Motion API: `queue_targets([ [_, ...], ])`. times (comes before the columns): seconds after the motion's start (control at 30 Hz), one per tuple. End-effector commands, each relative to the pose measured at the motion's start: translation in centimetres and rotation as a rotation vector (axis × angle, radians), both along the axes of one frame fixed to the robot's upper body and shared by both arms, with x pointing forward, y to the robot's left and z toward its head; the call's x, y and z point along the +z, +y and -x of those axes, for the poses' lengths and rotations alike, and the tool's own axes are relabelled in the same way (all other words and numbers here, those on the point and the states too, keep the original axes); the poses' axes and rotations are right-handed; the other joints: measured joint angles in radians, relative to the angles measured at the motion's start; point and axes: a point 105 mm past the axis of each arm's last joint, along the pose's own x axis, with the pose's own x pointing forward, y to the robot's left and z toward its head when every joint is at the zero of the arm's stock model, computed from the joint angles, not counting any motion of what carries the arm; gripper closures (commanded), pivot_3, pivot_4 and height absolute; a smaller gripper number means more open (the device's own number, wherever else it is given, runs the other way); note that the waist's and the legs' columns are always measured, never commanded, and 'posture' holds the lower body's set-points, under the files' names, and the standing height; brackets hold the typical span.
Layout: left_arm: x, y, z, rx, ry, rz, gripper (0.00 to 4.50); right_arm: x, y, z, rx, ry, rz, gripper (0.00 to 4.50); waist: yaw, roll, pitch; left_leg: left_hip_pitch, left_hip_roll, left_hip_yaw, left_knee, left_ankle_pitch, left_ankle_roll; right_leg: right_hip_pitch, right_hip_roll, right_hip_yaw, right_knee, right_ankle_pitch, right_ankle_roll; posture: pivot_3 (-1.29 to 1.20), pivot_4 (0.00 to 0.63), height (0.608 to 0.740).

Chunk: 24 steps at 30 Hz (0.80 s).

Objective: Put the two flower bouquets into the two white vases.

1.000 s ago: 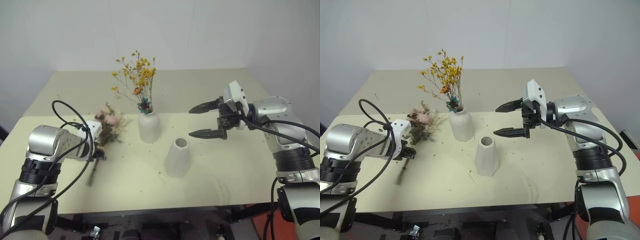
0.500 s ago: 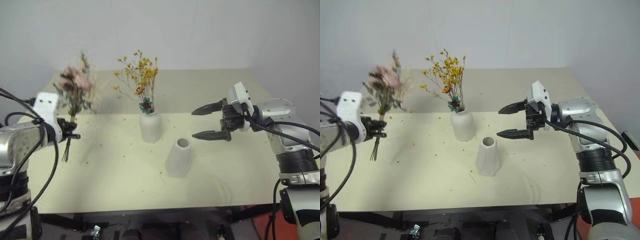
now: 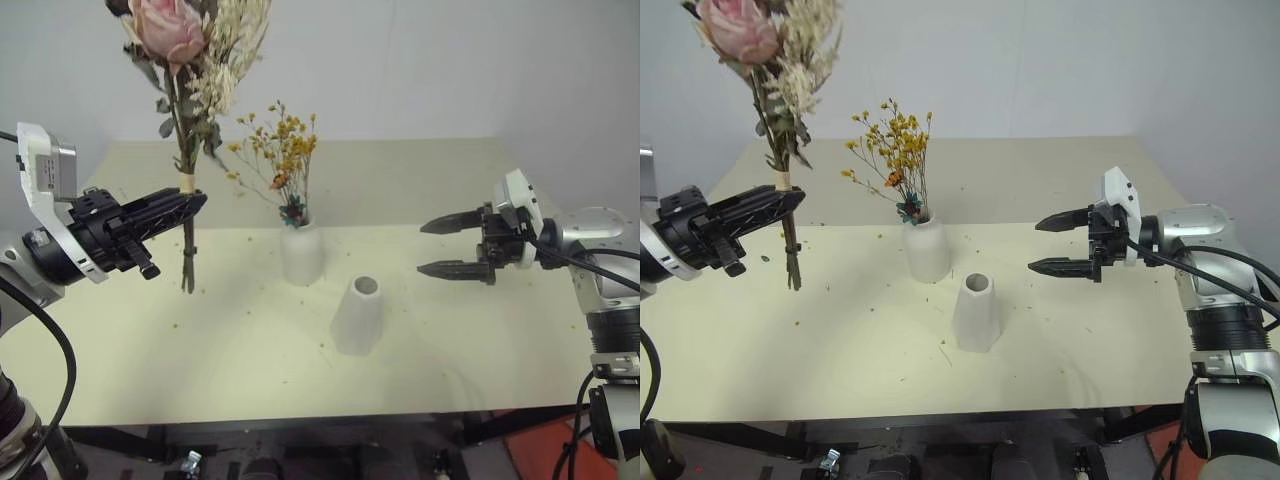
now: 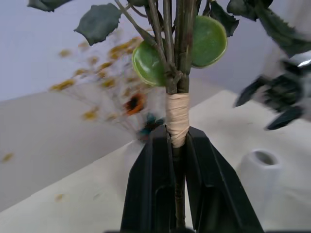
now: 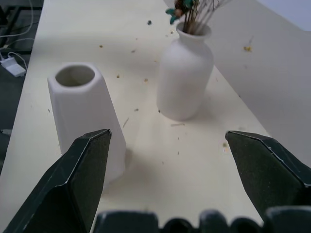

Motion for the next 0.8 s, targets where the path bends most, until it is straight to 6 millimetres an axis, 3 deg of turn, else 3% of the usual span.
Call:
queue_targets([
  [0.03,1.3,-1.4,0.3,-0.084,-0.050,0.050,4.40,1.3,-0.6,0.4,-0.022,-0.051,-0.013,0.00,-0.001,0.000,0.000,0.001,0.000,0.000,0.000,0.000,0.000,0.000,0.000,0.000,0.000,0.000,0.000,0.00,0.150,0.740],
  [0.17,1.9,-4.9,-1.1,-0.226,-0.080,0.117,4.40,1.2,-0.6,0.6,-0.031,-0.045,-0.028,0.00,0.001,0.000,0.000,0.001,0.000,0.000,0.000,0.000,0.000,0.001,0.000,0.000,0.000,0.000,0.000,0.00,0.150,0.740],
  [0.33,2.3,-7.8,-2.6,-0.337,-0.135,0.203,4.40,0.8,-0.8,0.5,-0.057,-0.030,-0.035,0.00,0.004,0.000,0.000,0.000,-0.001,0.000,0.000,0.000,0.000,0.001,0.000,0.000,-0.001,0.001,0.000,0.00,0.150,0.740],
  [0.53,0.6,-10.8,-4.4,-0.432,-0.136,0.248,4.40,0.6,-0.7,0.7,-0.074,-0.028,-0.048,0.00,0.001,0.000,0.000,0.000,-0.001,0.000,0.000,0.000,0.000,0.001,0.000,0.001,-0.001,0.001,0.000,0.00,0.150,0.740],
  [0.8,-0.7,-13.8,-4.5,-0.542,-0.116,0.266,4.40,0.5,-0.9,1.3,-0.095,-0.027,-0.058,0.00,0.004,0.000,0.000,0.000,-0.001,0.000,0.001,0.000,0.000,0.001,0.000,0.001,-0.001,0.001,0.000,0.00,0.150,0.740],
])
